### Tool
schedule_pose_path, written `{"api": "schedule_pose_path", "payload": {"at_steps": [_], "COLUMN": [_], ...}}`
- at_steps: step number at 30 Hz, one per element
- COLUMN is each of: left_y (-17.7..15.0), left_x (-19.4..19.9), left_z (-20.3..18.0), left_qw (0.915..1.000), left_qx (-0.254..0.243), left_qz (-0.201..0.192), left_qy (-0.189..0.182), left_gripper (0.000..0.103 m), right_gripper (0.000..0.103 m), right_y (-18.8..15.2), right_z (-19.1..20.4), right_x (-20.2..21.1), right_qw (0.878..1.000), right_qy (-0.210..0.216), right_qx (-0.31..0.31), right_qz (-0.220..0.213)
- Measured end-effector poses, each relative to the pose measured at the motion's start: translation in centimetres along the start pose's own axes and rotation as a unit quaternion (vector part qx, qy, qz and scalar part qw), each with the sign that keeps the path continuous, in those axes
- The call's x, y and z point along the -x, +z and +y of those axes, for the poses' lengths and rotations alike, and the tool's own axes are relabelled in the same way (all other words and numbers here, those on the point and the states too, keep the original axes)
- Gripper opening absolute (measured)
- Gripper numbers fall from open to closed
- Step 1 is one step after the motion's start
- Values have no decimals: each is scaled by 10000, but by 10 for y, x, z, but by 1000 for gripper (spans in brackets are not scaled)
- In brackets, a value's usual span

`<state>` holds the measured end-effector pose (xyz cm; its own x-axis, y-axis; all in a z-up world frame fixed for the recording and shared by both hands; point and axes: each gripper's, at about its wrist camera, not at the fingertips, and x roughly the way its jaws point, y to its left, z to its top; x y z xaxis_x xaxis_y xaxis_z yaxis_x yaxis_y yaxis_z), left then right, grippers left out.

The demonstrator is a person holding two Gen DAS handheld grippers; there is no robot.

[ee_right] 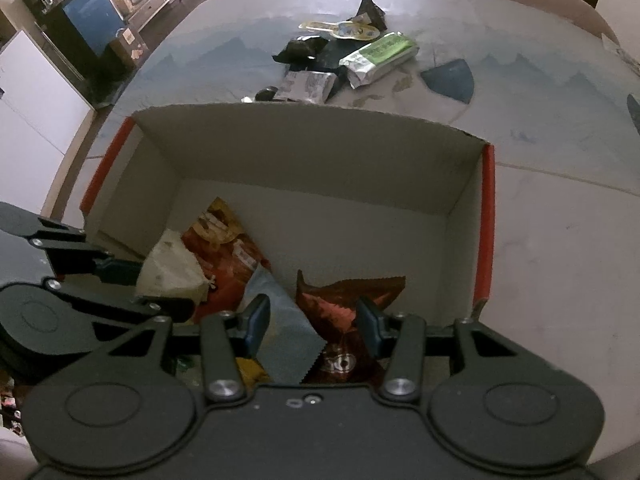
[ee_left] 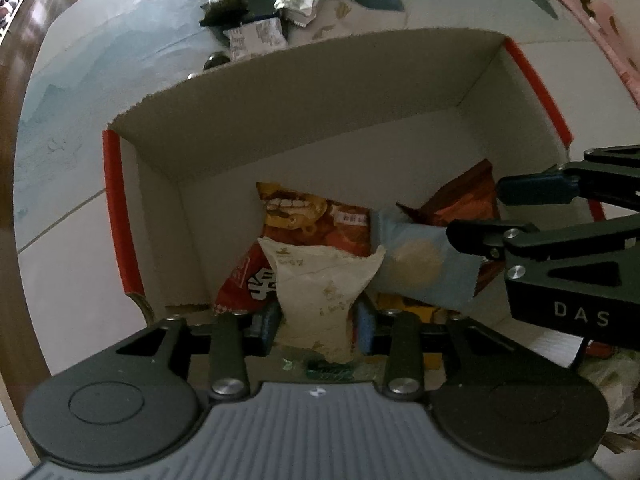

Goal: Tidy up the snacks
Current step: 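Lower both snacks into the box and open both tools, then move both tools back to the snack pile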

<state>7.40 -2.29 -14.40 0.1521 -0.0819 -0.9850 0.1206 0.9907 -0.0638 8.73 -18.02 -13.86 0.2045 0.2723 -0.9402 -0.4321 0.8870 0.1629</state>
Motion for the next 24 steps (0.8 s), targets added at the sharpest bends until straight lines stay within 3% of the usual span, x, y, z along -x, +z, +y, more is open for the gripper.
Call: {"api": "schedule_pose_path", "payload": {"at_steps": [11, 13, 20, 22, 24], "left_y": [-5, -5, -5, -3, -1], "left_x": [34, 41, 77, 88, 101], "left_z": [-2, -1, 8, 10, 13], "left_qw": [9991, 9985, 9943, 9922, 9894], "left_qx": [-72, -47, 26, -3, -15], "left_qz": [-422, -542, -1068, -1243, -1449], "left_qy": [-37, -41, 23, 27, 50], "left_gripper": [47, 53, 53, 55, 62], "right_gripper": [53, 57, 67, 78, 81], "right_y": [5, 6, 16, 20, 25], "right_z": [-2, -2, -4, -5, -7], "right_x": [32, 38, 59, 66, 72], "right_qw": [9992, 9988, 9968, 9959, 9949], "right_qy": [129, 157, 261, 286, 292], "right_qx": [-6, -4, -19, -5, 13], "right_qz": [-376, -462, -752, -861, -964]}}
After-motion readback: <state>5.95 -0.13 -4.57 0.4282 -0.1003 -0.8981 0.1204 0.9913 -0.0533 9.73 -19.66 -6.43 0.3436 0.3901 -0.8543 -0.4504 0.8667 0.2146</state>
